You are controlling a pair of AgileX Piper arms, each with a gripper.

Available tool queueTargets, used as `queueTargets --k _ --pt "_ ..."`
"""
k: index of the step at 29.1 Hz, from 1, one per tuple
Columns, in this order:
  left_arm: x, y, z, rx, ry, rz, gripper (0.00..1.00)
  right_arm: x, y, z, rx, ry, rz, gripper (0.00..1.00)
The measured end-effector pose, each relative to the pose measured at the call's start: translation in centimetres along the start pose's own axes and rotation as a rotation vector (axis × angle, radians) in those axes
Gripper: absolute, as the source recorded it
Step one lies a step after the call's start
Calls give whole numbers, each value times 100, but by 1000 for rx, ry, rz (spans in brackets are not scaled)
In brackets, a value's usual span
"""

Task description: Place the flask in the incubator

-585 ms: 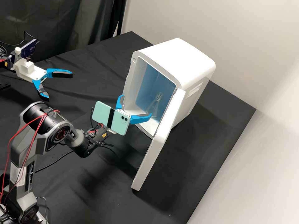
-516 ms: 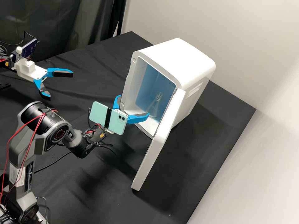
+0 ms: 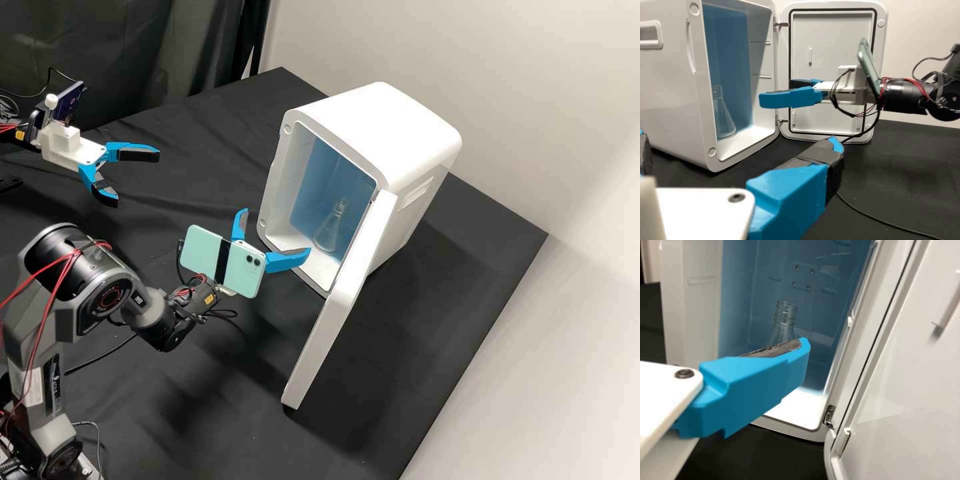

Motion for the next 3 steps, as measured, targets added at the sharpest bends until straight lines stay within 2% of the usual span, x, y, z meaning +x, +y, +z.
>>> queueTargets --k 3 --pt "0 0 0 0 0 0 100 -89 65 -13 21 4 11 100"
